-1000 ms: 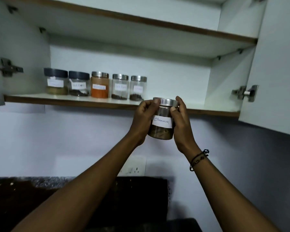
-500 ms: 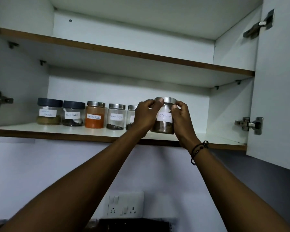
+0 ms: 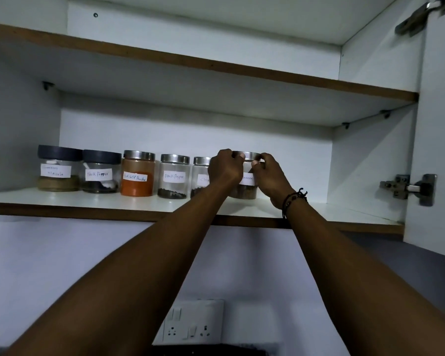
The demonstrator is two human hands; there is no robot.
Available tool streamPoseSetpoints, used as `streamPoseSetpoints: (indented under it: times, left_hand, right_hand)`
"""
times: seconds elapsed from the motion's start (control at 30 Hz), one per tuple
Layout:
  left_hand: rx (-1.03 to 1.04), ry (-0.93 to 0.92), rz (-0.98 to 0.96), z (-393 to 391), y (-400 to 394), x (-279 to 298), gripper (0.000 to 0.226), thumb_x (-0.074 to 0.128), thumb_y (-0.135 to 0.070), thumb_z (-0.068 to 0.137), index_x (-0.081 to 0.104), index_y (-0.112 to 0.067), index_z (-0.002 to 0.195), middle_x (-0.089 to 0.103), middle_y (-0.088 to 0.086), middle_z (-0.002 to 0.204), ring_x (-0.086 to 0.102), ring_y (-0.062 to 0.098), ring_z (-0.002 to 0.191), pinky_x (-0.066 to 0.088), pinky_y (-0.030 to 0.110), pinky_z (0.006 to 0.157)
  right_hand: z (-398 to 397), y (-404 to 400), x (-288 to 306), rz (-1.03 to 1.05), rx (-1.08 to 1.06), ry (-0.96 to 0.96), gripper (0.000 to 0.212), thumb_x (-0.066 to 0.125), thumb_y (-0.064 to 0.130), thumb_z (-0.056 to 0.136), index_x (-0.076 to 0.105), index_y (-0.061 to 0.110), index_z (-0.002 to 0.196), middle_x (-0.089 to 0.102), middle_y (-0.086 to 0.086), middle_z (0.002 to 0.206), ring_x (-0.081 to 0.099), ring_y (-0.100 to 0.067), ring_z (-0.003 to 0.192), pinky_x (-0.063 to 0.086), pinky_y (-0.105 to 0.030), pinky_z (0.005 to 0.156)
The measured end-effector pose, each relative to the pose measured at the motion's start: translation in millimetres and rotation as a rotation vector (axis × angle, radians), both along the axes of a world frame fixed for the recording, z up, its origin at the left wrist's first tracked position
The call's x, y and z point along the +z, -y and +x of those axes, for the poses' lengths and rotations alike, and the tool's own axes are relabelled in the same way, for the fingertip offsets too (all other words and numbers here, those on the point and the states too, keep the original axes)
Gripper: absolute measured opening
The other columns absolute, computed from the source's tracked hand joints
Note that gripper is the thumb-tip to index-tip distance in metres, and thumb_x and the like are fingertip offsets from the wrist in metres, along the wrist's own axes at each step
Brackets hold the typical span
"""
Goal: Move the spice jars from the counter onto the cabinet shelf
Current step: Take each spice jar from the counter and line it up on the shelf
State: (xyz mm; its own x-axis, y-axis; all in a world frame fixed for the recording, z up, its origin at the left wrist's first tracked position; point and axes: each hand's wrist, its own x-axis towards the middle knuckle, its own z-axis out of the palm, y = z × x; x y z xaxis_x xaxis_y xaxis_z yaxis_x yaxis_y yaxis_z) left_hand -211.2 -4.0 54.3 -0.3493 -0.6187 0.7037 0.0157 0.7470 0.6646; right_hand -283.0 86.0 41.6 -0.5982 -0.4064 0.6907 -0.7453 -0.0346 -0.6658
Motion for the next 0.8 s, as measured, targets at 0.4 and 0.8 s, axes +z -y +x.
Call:
streamPoseSetpoints:
  times: [0.4,0.8]
  left_hand:
    - [0.012,0.157,-0.087,2,3,-20,0.025,0.05,-0.009,0.097,0.068,-0.004,0.114,0.067,0.016,0.116,0.062,0.033,0.108,0.042,0.032,0.077]
    - [-0.049,0.146,-0.152,31,-15,-33,0.018,0.054,-0.016,0.094,0.067,-0.004,0.094,0.065,0.015,0.106,0.061,0.034,0.106,0.036,0.029,0.075]
  right_hand:
    - [-9,7,-17,0.137,-0.021,-0.04,0.038,0.048,0.005,0.095,0.054,0.011,0.132,0.062,-0.01,0.128,0.057,-0.028,0.118,0.047,-0.044,0.103]
    - [4,-15,-23,0.24,-0.262,-0.166,0.039,0.059,0.02,0.094,0.056,-0.004,0.124,0.062,-0.018,0.122,0.056,-0.033,0.114,0.038,-0.031,0.088]
